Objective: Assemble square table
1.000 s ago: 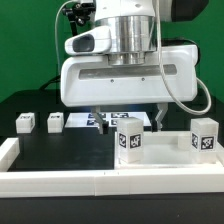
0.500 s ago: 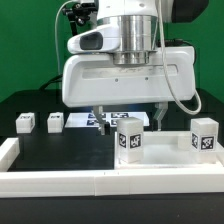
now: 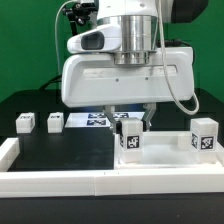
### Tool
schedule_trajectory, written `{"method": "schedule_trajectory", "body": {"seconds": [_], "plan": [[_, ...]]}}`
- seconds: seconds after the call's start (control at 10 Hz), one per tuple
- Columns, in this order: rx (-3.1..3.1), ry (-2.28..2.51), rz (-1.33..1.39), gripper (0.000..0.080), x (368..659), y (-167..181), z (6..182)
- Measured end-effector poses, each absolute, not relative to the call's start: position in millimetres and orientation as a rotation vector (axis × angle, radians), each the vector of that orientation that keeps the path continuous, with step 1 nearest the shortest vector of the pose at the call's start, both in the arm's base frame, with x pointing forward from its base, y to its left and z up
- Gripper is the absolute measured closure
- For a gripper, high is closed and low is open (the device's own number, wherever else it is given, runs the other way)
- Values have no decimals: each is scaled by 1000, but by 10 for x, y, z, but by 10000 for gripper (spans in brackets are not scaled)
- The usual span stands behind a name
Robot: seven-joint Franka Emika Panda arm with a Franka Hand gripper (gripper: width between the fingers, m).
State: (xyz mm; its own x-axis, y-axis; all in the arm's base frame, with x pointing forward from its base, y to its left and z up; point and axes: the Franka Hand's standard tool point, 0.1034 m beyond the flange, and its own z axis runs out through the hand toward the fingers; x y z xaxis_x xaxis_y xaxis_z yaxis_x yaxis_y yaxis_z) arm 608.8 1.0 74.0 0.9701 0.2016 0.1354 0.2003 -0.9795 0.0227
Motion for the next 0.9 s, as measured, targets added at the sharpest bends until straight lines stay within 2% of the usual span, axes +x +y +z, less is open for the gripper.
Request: {"method": "schedule_trajectory", "body": {"seconds": [0.3,0.9], "plan": [[3121,229,216,509,6087,11,740],[3075,-831,205,508,6072,81,730]]}}
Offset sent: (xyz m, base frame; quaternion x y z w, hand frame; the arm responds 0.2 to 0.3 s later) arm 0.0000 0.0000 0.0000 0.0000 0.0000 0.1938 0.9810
